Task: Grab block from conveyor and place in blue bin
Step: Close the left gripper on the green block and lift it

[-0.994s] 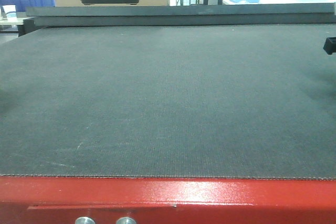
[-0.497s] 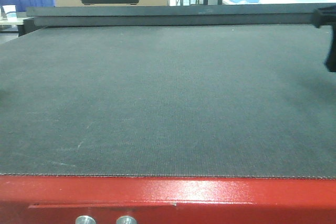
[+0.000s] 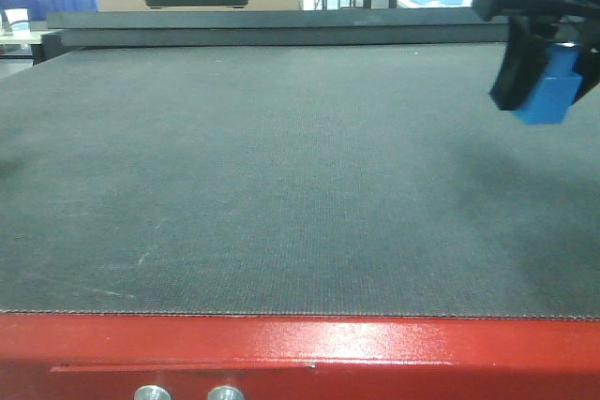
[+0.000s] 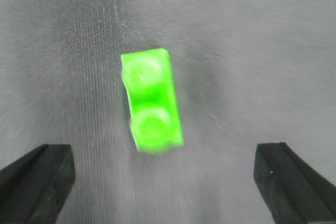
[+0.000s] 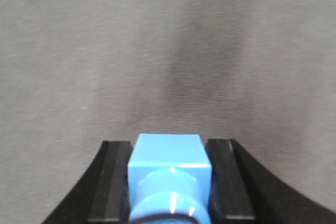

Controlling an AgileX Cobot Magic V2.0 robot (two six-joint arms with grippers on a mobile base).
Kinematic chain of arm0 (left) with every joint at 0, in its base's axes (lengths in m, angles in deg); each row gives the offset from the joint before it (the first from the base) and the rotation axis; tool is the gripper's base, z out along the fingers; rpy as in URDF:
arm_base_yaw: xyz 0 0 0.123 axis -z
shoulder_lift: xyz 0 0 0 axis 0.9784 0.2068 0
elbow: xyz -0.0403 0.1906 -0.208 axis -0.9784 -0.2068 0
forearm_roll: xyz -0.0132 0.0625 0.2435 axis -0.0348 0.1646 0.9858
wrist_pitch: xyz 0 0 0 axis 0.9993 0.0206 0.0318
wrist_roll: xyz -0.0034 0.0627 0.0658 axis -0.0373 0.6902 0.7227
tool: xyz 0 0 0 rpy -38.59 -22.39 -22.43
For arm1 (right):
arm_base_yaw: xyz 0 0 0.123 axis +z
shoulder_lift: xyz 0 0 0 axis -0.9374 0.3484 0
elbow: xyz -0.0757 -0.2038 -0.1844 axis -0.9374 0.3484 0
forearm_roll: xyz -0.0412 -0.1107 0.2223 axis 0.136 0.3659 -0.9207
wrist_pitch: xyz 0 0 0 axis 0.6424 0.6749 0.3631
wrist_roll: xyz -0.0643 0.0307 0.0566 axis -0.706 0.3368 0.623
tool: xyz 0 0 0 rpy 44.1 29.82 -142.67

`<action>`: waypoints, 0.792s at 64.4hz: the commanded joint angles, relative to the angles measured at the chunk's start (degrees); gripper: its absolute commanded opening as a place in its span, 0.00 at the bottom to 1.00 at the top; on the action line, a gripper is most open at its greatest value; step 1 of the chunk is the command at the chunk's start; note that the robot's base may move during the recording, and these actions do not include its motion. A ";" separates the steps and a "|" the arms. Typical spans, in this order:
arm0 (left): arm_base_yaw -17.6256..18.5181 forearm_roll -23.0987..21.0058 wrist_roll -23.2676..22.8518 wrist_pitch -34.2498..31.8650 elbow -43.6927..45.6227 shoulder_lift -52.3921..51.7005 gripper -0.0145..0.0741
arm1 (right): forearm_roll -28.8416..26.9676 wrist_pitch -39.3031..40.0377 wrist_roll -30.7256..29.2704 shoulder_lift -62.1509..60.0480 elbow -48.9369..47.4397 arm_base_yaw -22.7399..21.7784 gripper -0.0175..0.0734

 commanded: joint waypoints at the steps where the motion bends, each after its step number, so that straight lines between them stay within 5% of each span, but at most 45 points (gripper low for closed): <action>1: -1.09 0.13 0.18 -3.07 0.57 2.69 0.84 | -0.49 0.90 -0.26 -0.60 0.24 0.73 0.02; 36: -1.46 -0.67 0.18 -7.88 0.57 10.27 0.81 | -0.85 1.29 -0.26 -0.60 0.24 0.86 0.02; 41: -1.46 -1.21 0.18 -7.88 0.57 10.27 0.74 | -0.85 1.29 -0.26 -0.60 0.24 0.86 0.02; 51: -1.35 -2.99 0.18 -7.77 0.57 10.04 0.40 | -0.85 1.96 -0.26 -0.60 0.24 0.86 0.02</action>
